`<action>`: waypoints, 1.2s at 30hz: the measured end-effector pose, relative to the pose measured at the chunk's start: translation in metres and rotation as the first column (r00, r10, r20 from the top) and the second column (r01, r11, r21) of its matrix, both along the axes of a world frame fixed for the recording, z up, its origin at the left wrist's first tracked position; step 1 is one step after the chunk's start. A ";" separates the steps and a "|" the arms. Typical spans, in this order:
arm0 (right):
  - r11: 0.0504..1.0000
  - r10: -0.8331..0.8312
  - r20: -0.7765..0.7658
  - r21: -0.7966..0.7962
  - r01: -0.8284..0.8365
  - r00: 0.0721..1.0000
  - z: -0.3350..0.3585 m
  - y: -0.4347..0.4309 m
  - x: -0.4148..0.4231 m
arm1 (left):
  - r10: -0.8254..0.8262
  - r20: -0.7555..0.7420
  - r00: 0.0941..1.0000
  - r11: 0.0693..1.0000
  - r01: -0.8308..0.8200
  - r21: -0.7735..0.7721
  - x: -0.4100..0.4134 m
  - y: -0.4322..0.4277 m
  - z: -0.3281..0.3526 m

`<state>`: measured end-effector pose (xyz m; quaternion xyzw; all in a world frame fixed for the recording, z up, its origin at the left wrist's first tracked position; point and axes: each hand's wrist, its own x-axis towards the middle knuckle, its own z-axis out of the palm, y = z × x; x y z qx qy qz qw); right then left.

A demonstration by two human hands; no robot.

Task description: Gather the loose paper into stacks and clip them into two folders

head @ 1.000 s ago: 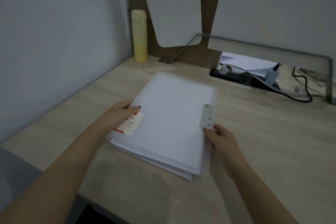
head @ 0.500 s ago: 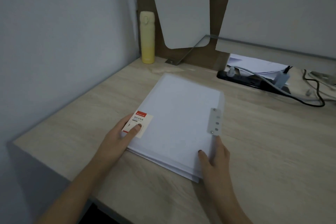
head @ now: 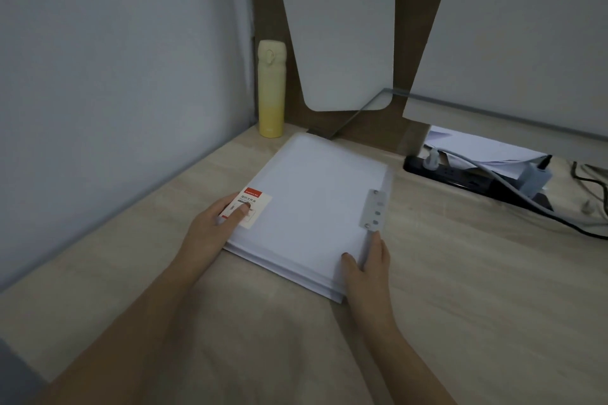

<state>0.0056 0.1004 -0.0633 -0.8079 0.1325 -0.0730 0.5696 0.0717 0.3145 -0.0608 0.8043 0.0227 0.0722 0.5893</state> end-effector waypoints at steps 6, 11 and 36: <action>0.999 0.039 0.007 0.010 -0.039 0.999 0.003 0.003 0.034 | 0.047 0.030 0.998 0.999 -0.047 0.012 0.039 0.004 0.000; 0.999 0.032 0.025 -0.005 -0.032 0.999 0.001 0.004 0.057 | 0.075 0.043 0.996 0.997 -0.075 0.016 0.063 0.002 -0.005; 0.899 0.042 -0.037 0.438 -0.022 0.998 -0.009 -0.060 -0.006 | 0.288 0.073 0.955 0.945 -0.296 0.140 0.003 -0.009 -0.029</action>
